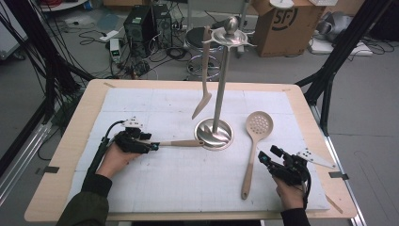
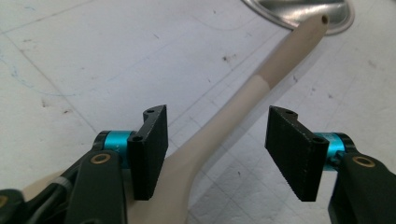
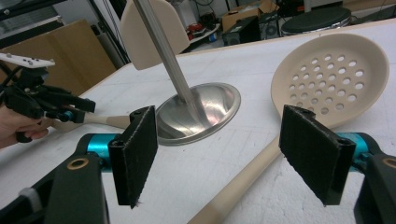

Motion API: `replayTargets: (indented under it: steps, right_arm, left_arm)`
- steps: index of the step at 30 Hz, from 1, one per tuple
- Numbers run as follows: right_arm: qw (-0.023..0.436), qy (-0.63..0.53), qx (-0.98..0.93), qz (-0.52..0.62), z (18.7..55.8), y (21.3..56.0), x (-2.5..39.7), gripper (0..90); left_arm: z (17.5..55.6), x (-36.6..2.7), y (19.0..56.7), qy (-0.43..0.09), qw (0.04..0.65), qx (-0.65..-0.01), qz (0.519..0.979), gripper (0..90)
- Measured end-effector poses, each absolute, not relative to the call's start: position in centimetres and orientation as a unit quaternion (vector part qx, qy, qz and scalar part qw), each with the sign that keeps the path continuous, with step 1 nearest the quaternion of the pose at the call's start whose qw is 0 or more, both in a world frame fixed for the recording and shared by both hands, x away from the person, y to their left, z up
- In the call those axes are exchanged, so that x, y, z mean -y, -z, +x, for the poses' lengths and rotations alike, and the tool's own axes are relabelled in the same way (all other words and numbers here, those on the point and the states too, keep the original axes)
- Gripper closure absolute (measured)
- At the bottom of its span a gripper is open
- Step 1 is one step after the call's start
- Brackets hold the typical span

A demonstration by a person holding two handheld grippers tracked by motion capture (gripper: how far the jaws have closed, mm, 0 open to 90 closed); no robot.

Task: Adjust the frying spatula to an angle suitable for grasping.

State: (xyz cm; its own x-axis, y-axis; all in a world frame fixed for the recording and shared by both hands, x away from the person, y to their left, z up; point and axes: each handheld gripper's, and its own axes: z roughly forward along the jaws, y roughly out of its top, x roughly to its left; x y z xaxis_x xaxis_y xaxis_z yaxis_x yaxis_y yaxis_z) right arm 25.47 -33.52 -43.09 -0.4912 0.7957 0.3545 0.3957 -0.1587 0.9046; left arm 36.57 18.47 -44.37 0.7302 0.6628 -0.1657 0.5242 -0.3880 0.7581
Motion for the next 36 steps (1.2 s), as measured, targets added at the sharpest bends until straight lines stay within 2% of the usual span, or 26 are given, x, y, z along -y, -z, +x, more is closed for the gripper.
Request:
replayTargets:
  steps: [2, 4, 7, 11, 17, 20, 25, 30, 34, 36]
  right_arm:
    - [0.168, -0.595, -0.627, 0.475, 25.5, 43.1, 33.5, 27.9]
    - [0.165, -0.595, -0.626, 0.477, 25.5, 43.1, 33.5, 27.9]
    - [0.166, -0.594, -0.629, 0.474, 25.5, 43.1, 33.5, 27.9]
    - [0.166, -0.595, -0.627, 0.475, 25.5, 43.1, 33.4, 27.9]
    - [0.164, -0.598, -0.626, 0.473, 25.4, 43.1, 33.5, 27.9]
    - [0.165, -0.6, -0.626, 0.471, 25.4, 43.1, 33.4, 27.9]
    - [0.164, -0.605, -0.622, 0.469, 25.3, 43.0, 33.5, 27.9]
    - [0.164, -0.607, -0.621, 0.469, 25.3, 43.0, 33.6, 27.9]
    - [0.163, -0.607, -0.621, 0.469, 25.3, 43.0, 33.6, 27.9]
    - [0.165, -0.609, -0.618, 0.469, 25.3, 43.0, 33.6, 28.0]
  left_arm:
    - [36.6, -18.1, 44.6, -0.087, 0.408, -0.351, 0.838, 43.0]
    - [36.4, -17.7, 44.6, -0.119, 0.385, -0.343, 0.849, 49.8]
    - [36.6, -16.5, 44.1, -0.135, 0.33, -0.331, 0.874, 50.0]
    - [36.9, -14.7, 43.1, -0.141, 0.264, -0.299, 0.906, 55.8]
    - [38.2, -13.4, 42.2, -0.106, 0.203, -0.27, 0.935, 60.1]
    - [38.9, -12.9, 42.0, -0.085, 0.18, -0.25, 0.947, 66.0]
    - [40.2, -11.7, 41.6, -0.049, 0.127, -0.231, 0.963, 67.7]
    - [40.6, -12.0, 41.6, -0.034, 0.135, -0.223, 0.965, 69.4]
    - [40.2, -11.6, 41.6, -0.039, 0.129, -0.202, 0.97, 77.8]
    - [40.0, -11.6, 41.5, -0.042, 0.129, -0.202, 0.97, 78.1]
